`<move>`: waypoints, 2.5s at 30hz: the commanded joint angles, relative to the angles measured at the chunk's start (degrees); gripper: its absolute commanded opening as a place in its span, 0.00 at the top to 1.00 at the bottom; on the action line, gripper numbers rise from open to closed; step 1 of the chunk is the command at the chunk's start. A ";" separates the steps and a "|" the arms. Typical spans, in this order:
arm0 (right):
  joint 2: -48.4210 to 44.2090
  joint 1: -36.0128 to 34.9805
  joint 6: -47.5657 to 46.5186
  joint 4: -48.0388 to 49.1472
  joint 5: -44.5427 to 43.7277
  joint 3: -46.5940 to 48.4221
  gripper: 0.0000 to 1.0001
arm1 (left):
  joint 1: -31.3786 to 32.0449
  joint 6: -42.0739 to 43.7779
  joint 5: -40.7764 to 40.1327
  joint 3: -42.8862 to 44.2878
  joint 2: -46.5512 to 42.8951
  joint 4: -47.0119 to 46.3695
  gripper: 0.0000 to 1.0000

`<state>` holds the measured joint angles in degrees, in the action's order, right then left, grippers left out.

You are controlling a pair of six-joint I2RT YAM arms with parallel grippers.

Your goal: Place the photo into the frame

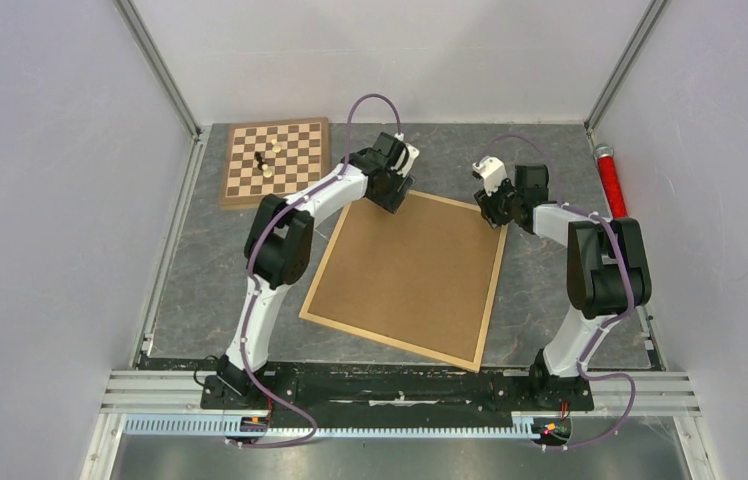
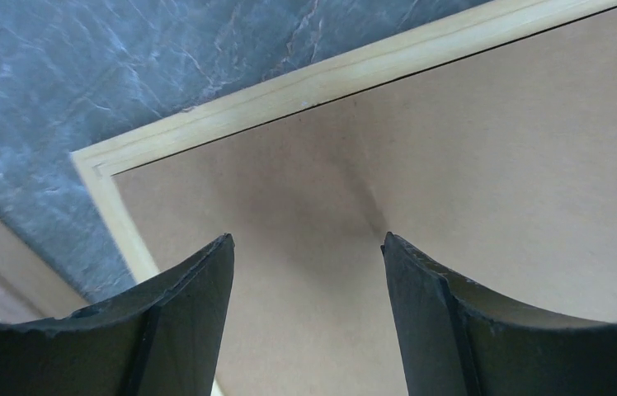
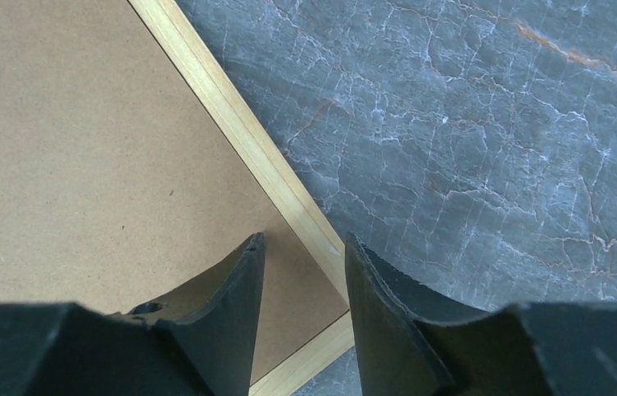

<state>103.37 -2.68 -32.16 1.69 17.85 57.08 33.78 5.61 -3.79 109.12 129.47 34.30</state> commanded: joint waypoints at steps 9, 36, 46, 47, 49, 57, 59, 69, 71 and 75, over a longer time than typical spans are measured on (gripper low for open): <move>-1.91 -1.32 -3.05 -5.96 -3.47 -6.37 0.56 | -0.47 1.64 -5.15 5.73 6.08 2.94 0.26; -1.87 -8.00 -2.28 -10.19 -11.67 -11.90 0.57 | 0.14 7.73 -4.43 -4.30 4.33 7.74 0.27; -1.07 -10.37 -1.53 -12.00 -13.99 -12.69 0.57 | 0.34 8.55 -2.96 -5.37 5.26 11.04 0.27; -0.78 -10.39 -1.32 -12.22 -13.73 -12.69 0.57 | 0.43 8.46 -2.60 -5.37 5.47 11.17 0.27; -0.09 -10.46 -0.95 -12.68 -12.95 -12.85 0.57 | 0.41 8.37 -1.92 -4.96 5.86 11.99 0.27; 0.85 -10.85 -0.10 -15.40 -12.57 -11.77 0.56 | 0.33 8.27 1.14 -5.10 6.12 14.67 0.26; 1.34 -11.25 -0.16 -16.53 -13.36 -11.08 0.55 | 0.33 8.50 1.31 -4.83 6.33 15.45 0.26; 3.43 -13.63 -0.06 -21.22 -15.33 -8.18 0.53 | 0.41 10.53 2.42 -4.79 6.41 19.25 0.26; 3.91 -13.78 -0.10 -22.03 -15.36 -7.66 0.52 | 0.42 10.89 2.48 -4.66 6.50 20.05 0.26; 5.27 -14.71 -0.70 -24.39 -17.49 -6.17 0.50 | 0.43 11.69 2.30 -4.59 6.41 21.12 0.26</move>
<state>101.41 -14.63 -35.66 -1.91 -5.78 54.83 33.82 13.19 -2.00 108.12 131.22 41.63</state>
